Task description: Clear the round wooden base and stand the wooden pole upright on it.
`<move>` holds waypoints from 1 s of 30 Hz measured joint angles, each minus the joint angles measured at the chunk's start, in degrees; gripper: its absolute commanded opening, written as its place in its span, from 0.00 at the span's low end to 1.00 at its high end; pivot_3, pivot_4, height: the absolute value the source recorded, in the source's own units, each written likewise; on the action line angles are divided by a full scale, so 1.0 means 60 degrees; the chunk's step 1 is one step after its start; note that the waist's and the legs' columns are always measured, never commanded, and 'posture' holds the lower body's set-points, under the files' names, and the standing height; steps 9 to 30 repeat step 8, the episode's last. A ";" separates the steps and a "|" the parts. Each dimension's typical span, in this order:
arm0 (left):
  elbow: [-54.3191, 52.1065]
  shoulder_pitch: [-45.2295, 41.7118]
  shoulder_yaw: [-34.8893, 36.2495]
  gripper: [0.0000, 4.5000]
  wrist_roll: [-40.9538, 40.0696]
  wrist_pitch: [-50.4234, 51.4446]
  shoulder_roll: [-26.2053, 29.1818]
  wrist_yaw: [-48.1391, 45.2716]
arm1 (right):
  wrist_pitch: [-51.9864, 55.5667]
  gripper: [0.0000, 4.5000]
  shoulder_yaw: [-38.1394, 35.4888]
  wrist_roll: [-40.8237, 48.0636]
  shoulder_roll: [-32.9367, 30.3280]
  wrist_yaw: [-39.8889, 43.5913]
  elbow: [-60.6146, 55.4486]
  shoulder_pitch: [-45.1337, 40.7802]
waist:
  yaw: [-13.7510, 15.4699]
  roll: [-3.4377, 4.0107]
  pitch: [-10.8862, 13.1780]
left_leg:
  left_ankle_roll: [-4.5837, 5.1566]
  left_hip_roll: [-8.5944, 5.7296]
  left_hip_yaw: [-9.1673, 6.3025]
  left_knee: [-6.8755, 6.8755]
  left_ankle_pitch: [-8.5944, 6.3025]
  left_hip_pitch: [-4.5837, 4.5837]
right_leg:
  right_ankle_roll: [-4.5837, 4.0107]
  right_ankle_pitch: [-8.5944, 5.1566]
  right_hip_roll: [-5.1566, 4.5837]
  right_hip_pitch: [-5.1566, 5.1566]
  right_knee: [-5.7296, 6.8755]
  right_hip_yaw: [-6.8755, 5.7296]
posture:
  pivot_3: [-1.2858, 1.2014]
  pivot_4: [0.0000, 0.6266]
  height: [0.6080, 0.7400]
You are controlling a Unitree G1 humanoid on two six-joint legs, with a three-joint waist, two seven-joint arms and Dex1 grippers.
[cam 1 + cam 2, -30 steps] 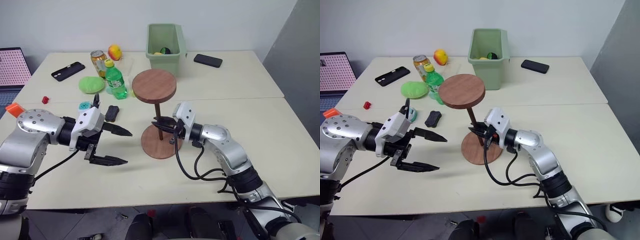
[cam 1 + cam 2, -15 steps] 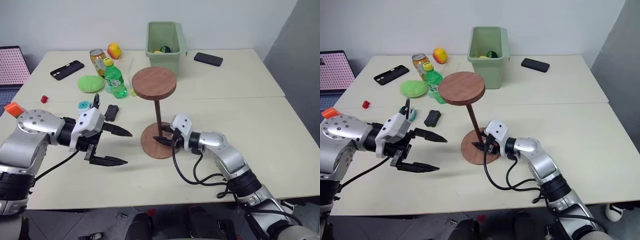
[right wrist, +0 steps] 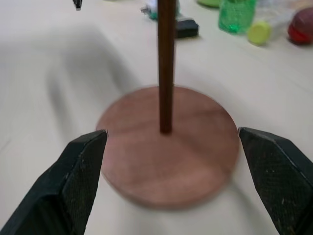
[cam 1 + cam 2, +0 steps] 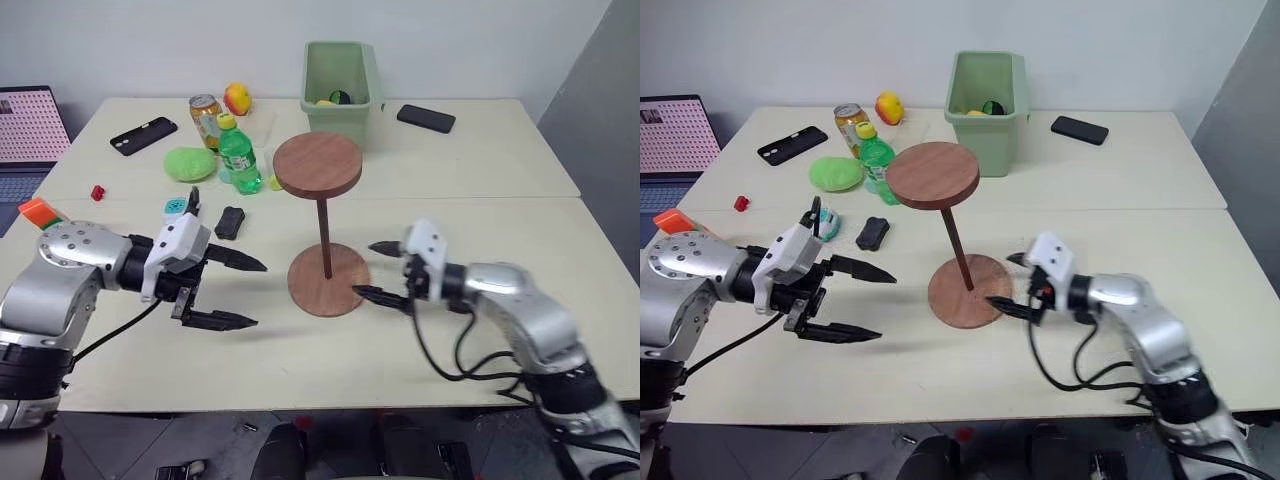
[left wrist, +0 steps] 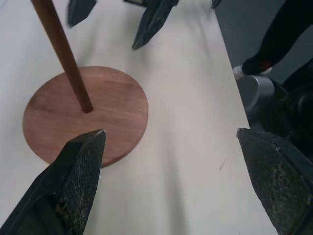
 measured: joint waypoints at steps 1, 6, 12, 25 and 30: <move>0.0004 -0.0054 0.0004 1.00 -0.0007 0.0047 -0.0002 0.0093 | 0.0177 1.00 -0.0272 0.0217 -0.0277 0.0096 -0.0249 0.0014 | -0.0012 0.0000 0.0000 | 0.0001 0.0001 0.0002 -0.0003 0.0000 0.0003 | 0.0000 0.0000 0.0001 0.0000 0.0000 0.0001 | 0.52 0.24 1.00; 0.0007 -0.0217 0.0241 1.00 -0.0243 0.0463 -0.0042 0.0184 | 0.1123 1.00 -0.2293 0.2041 -0.2402 0.1348 -0.1587 0.0665 | -0.0024 0.0006 0.0005 | 0.0003 0.0004 -0.0002 -0.0009 -0.0002 -0.0016 | 0.0000 0.0000 0.0003 -0.0001 -0.0027 -0.0008 | 0.52 0.24 1.00; 0.0018 -0.0220 0.0310 1.00 -0.0295 0.0552 0.0027 0.0137 | 0.1222 1.00 -0.2889 0.2521 -0.2947 0.1727 -0.1886 0.0790 | -0.0036 0.0005 0.0005 | 0.0005 0.0005 0.0002 -0.0008 -0.0003 -0.0013 | -0.0001 0.0000 0.0003 0.0004 -0.0032 -0.0004 | 0.52 0.24 1.00; 0.0018 -0.0220 0.0310 1.00 -0.0295 0.0552 0.0027 0.0137 | 0.1222 1.00 -0.2889 0.2521 -0.2947 0.1727 -0.1886 0.0790 | -0.0036 0.0005 0.0005 | 0.0005 0.0005 0.0002 -0.0008 -0.0003 -0.0013 | -0.0001 0.0000 0.0003 0.0004 -0.0032 -0.0004 | 0.52 0.24 1.00; 0.0018 -0.0220 0.0310 1.00 -0.0295 0.0552 0.0027 0.0137 | 0.1222 1.00 -0.2889 0.2521 -0.2947 0.1727 -0.1886 0.0790 | -0.0036 0.0005 0.0005 | 0.0005 0.0005 0.0002 -0.0008 -0.0003 -0.0013 | -0.0001 0.0000 0.0003 0.0004 -0.0032 -0.0004 | 0.52 0.24 1.00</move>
